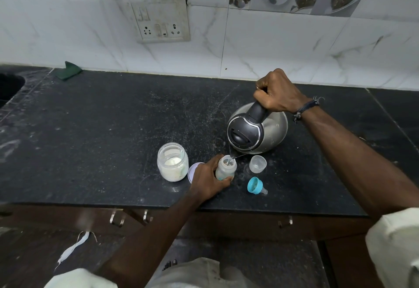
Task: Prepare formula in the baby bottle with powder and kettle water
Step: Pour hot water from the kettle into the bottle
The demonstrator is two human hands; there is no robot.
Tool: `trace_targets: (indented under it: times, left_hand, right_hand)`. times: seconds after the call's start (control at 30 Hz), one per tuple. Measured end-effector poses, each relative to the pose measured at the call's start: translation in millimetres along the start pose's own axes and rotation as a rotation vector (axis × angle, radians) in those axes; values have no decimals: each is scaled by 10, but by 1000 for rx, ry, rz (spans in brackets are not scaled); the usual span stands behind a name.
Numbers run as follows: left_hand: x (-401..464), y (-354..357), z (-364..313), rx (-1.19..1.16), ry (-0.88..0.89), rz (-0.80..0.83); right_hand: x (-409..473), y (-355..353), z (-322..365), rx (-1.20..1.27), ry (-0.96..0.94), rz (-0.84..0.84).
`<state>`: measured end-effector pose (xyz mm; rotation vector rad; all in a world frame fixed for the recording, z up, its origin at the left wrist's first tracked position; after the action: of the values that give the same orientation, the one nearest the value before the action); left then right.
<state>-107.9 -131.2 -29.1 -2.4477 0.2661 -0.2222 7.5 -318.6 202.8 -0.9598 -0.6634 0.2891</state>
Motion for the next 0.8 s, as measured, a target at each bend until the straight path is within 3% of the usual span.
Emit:
trace_targets:
  times: [0.5,0.8]
  left_hand:
    - [4,31,39,-30,-26,-2]
    - [1,23,30,-26,-33,-36]
  right_hand:
    - [-17,25,-126,123,54,-11]
    - [17,-52,-360,255,207,-133]
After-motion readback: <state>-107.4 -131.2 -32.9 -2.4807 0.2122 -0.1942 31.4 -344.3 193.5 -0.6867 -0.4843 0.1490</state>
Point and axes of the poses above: each hand's wrist, its own x-axis towards the middle knuckle, its own y-axis out of the palm, z = x × y, the point moved 3 cm from there along x, towards the middle knuckle, and after that the axes turned 12 degrees about x, right-handed, at the moved point
